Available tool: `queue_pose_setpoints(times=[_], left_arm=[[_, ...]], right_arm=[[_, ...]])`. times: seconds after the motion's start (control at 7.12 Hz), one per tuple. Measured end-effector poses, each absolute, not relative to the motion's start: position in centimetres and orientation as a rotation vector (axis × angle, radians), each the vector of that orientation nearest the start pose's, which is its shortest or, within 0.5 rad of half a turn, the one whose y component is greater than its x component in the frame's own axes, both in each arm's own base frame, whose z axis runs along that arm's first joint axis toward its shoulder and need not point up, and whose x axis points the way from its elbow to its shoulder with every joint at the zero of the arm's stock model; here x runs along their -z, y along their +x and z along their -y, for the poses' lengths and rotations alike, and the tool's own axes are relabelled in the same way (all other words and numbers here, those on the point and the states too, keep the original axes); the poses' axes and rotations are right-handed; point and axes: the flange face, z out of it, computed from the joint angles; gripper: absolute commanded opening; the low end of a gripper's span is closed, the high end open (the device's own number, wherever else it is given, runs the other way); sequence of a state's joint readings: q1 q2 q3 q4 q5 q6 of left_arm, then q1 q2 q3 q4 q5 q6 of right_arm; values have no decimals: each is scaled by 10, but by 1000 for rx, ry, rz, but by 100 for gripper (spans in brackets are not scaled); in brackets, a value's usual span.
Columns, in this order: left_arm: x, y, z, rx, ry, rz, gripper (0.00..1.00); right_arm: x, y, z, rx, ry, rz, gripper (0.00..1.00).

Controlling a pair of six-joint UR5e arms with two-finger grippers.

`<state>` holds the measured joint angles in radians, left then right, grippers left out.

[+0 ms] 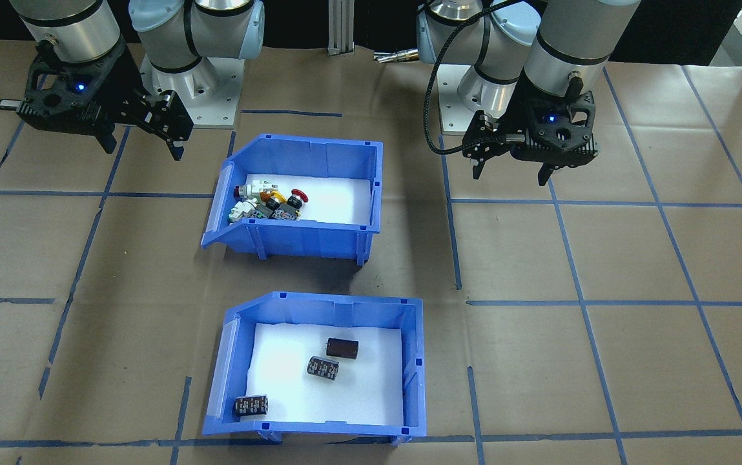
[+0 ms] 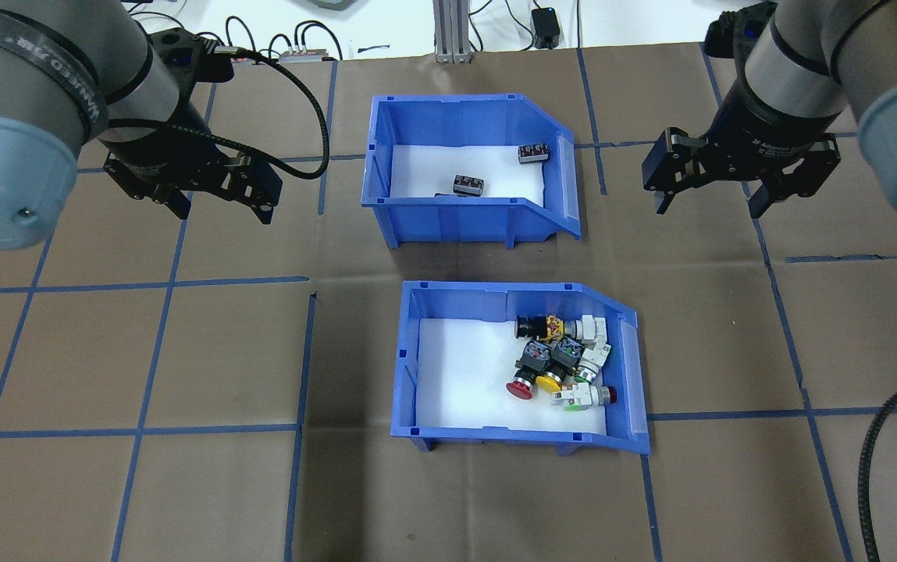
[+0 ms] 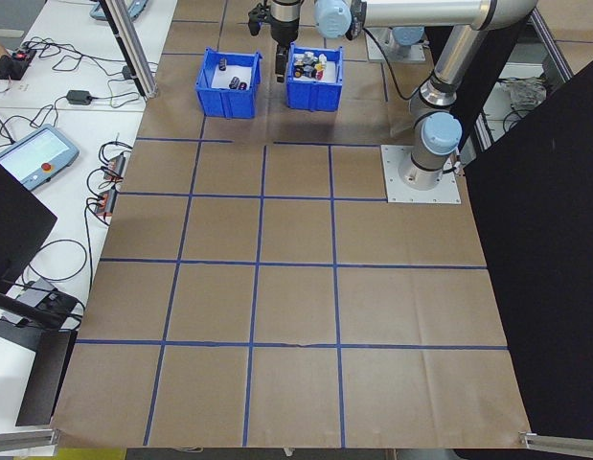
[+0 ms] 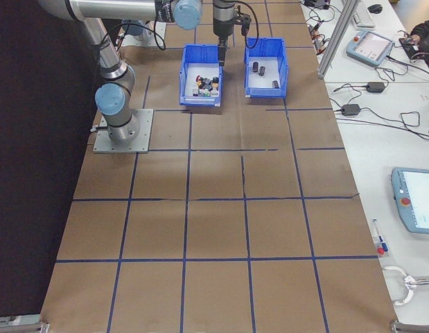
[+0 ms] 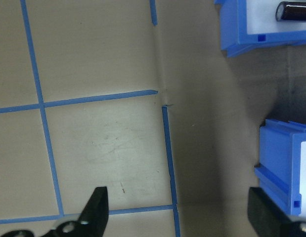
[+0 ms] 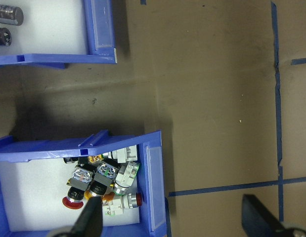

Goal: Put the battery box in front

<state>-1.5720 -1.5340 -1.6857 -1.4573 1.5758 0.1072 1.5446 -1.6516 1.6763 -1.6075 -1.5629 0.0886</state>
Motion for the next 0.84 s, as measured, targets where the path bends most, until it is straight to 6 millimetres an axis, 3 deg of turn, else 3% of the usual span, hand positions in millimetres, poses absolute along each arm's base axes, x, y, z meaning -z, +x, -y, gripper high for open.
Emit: queue_pose_setpoints(times=[0.84], left_arm=[[-455,-131,477,46,165,-3126,100]], right_arm=[[-479,126,463,20,210,-3125,100]])
